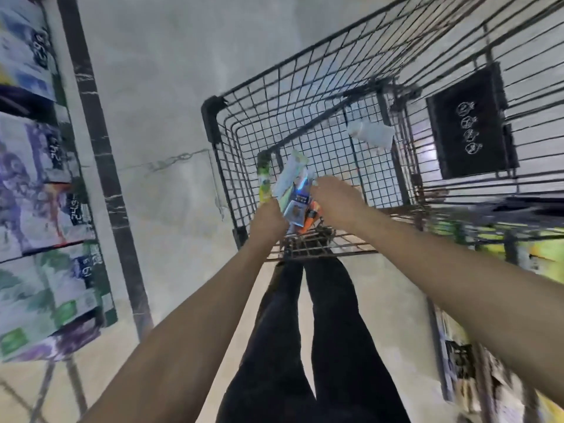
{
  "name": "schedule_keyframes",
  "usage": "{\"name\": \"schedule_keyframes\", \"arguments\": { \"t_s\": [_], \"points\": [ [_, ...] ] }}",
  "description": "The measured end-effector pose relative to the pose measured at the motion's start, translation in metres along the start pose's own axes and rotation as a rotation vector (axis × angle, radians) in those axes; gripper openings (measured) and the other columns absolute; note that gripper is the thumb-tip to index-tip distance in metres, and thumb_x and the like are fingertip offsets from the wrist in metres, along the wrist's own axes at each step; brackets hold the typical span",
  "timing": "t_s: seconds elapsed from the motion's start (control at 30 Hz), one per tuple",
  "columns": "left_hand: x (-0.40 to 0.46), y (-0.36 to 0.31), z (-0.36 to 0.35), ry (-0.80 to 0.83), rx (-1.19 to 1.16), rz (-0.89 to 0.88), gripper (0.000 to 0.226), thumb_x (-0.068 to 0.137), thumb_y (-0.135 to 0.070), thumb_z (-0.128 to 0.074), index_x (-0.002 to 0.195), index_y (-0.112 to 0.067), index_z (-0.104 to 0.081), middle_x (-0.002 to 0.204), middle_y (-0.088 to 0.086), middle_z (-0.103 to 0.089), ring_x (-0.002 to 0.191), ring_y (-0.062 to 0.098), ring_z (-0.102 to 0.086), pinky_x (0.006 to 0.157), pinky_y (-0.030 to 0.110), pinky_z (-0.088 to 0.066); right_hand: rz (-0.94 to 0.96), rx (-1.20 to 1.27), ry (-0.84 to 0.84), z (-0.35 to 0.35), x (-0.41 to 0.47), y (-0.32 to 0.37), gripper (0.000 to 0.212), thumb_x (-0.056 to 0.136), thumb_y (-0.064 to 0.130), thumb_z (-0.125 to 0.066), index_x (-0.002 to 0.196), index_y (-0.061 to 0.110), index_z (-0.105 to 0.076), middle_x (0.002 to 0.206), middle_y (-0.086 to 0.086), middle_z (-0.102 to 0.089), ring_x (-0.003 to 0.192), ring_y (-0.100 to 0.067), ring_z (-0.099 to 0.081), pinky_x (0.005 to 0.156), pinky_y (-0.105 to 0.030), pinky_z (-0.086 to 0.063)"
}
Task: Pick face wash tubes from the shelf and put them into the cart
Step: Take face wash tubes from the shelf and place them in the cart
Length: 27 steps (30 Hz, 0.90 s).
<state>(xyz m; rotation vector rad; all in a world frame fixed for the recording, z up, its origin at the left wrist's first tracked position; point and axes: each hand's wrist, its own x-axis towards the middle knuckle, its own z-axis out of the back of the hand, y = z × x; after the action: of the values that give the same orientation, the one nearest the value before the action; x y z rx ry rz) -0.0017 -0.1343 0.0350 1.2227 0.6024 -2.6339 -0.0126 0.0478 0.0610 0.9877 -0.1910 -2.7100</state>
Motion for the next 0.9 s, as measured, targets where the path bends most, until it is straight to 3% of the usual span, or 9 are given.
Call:
{"name": "schedule_keyframes", "arguments": {
  "t_s": [0.3, 0.43, 0.57, 0.7, 0.8, 0.9],
  "points": [
    [0.07, 0.019, -0.055, -0.016, 0.086, 0.074, 0.032, 0.099, -0.023, -0.059, 0.124, -0.004, -0.059, 0.124, 0.018, -0.06, 0.114, 0.039, -0.06, 0.087, 0.048, -0.051, 0.224, -0.23, 0.046, -0.076, 0.096, -0.017, 0.066, 0.083, 0.006, -0.075, 0.144, 0.013, -0.052, 0.154, -0.016, -0.039, 0.146, -0.041, -0.03, 0.108, -0.055, -0.044],
    [0.081, 0.024, -0.066, -0.037, 0.138, 0.074, 0.032, 0.098, -0.015, -0.056, 0.128, -0.004, -0.055, 0.133, 0.015, -0.051, 0.117, 0.037, -0.051, 0.091, 0.048, -0.048, 0.295, -0.274, -0.016, -0.081, 0.116, -0.023, 0.057, 0.081, 0.013, -0.077, 0.134, 0.019, -0.061, 0.145, -0.011, -0.052, 0.139, -0.038, -0.04, 0.105, -0.053, -0.041],
    [0.085, 0.024, -0.067, -0.059, 0.147, 0.07, 0.03, 0.096, -0.01, -0.056, 0.124, -0.001, -0.058, 0.131, 0.017, -0.051, 0.114, 0.038, -0.052, 0.088, 0.046, -0.048, 0.329, -0.401, -0.001, -0.073, 0.124, -0.032, 0.061, 0.07, 0.027, -0.088, 0.127, 0.025, -0.066, 0.144, -0.008, -0.053, 0.136, -0.035, -0.042, 0.108, -0.053, -0.039],
    [0.082, 0.02, -0.062, -0.084, 0.071, 0.05, 0.022, 0.098, -0.008, -0.054, 0.116, 0.002, -0.062, 0.12, 0.019, -0.056, 0.101, 0.035, -0.057, 0.078, 0.044, -0.047, 0.21, -0.238, -0.039, -0.064, 0.109, -0.048, 0.055, 0.076, 0.026, -0.081, 0.127, 0.015, -0.062, 0.131, -0.014, -0.058, 0.134, -0.033, -0.047, 0.116, -0.059, -0.026],
    [0.073, 0.017, -0.055, -0.089, -0.035, 0.034, 0.013, 0.099, -0.01, -0.058, 0.11, -0.003, -0.063, 0.112, 0.01, -0.055, 0.09, 0.027, -0.061, 0.07, 0.042, -0.054, 0.035, 0.009, -0.043, -0.044, 0.085, -0.061, 0.052, 0.079, 0.033, -0.076, 0.121, 0.014, -0.052, 0.107, -0.011, -0.065, 0.109, -0.034, -0.062, 0.105, -0.054, -0.039],
    [0.062, 0.01, -0.044, -0.049, -0.154, 0.015, 0.018, 0.097, -0.005, -0.06, 0.115, -0.006, -0.062, 0.116, 0.009, -0.057, 0.086, 0.02, -0.062, 0.071, 0.034, -0.059, -0.163, 0.32, -0.099, -0.021, 0.057, -0.069, 0.043, 0.078, 0.029, -0.073, 0.108, 0.018, -0.044, 0.095, -0.006, -0.062, 0.084, -0.032, -0.063, 0.068, -0.041, -0.048]
  ]
}}
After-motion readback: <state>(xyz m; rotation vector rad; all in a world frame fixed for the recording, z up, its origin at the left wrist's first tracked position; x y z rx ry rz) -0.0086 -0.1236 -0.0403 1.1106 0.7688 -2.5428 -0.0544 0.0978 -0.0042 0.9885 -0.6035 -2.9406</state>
